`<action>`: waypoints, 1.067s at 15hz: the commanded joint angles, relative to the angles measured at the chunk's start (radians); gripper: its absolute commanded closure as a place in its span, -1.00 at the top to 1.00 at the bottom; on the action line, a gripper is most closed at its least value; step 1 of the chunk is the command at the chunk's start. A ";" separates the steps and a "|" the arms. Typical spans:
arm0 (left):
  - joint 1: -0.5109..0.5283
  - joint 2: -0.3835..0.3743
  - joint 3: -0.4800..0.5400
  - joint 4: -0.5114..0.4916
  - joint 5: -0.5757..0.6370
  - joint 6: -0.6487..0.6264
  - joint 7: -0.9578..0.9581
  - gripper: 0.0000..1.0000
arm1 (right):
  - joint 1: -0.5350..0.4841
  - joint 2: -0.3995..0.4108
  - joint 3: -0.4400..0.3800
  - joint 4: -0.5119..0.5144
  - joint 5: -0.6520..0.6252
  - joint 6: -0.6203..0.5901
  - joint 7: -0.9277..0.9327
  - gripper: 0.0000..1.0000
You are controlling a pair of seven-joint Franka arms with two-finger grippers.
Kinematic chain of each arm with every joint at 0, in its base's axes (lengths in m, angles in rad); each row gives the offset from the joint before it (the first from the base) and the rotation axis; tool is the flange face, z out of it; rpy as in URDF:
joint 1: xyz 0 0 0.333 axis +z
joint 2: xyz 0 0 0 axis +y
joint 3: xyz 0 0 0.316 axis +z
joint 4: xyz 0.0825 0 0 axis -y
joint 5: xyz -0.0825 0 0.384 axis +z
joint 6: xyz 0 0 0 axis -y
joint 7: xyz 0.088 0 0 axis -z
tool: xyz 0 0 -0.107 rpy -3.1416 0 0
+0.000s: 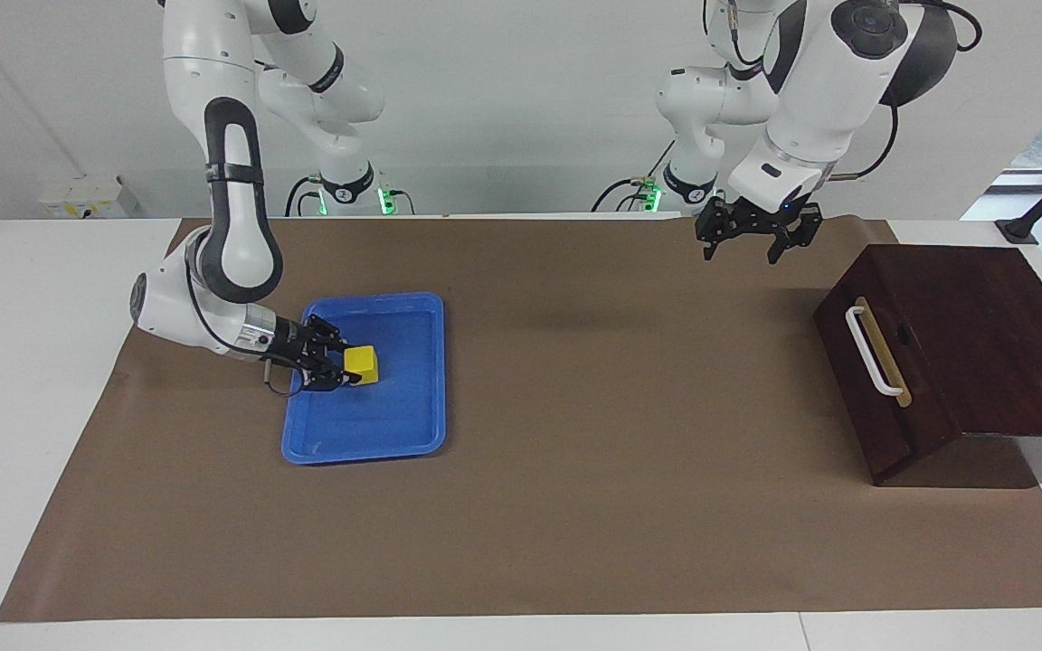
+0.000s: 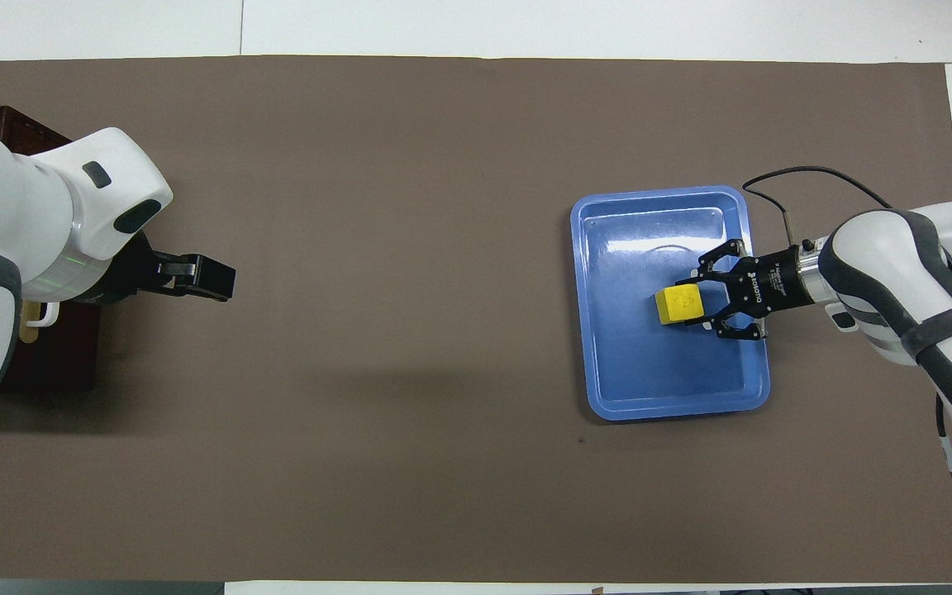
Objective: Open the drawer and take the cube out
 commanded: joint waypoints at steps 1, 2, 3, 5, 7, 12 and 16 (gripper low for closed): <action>0.003 -0.017 0.004 -0.009 -0.013 0.011 0.018 1.00 | 0.000 -0.031 0.002 -0.024 0.023 0.008 -0.003 1.00; 0.003 -0.017 0.004 -0.010 -0.013 0.011 0.018 1.00 | 0.000 -0.031 0.002 -0.022 0.022 0.008 0.000 1.00; 0.003 -0.019 0.004 -0.013 -0.013 0.008 0.019 1.00 | 0.000 -0.032 0.002 -0.018 0.020 0.003 0.003 1.00; 0.003 -0.020 0.003 -0.015 -0.013 0.011 0.019 1.00 | 0.000 -0.034 0.002 -0.001 0.016 -0.015 0.022 1.00; 0.003 -0.020 0.004 -0.018 -0.013 0.006 0.019 1.00 | 0.002 -0.035 0.003 0.036 -0.001 -0.046 0.058 1.00; 0.003 -0.022 0.004 -0.016 -0.013 -0.003 0.019 1.00 | 0.017 -0.107 0.005 0.077 -0.078 -0.069 0.069 1.00; 0.001 -0.022 0.004 -0.018 -0.013 -0.003 0.015 1.00 | 0.019 -0.130 0.003 0.148 -0.145 -0.130 0.074 1.00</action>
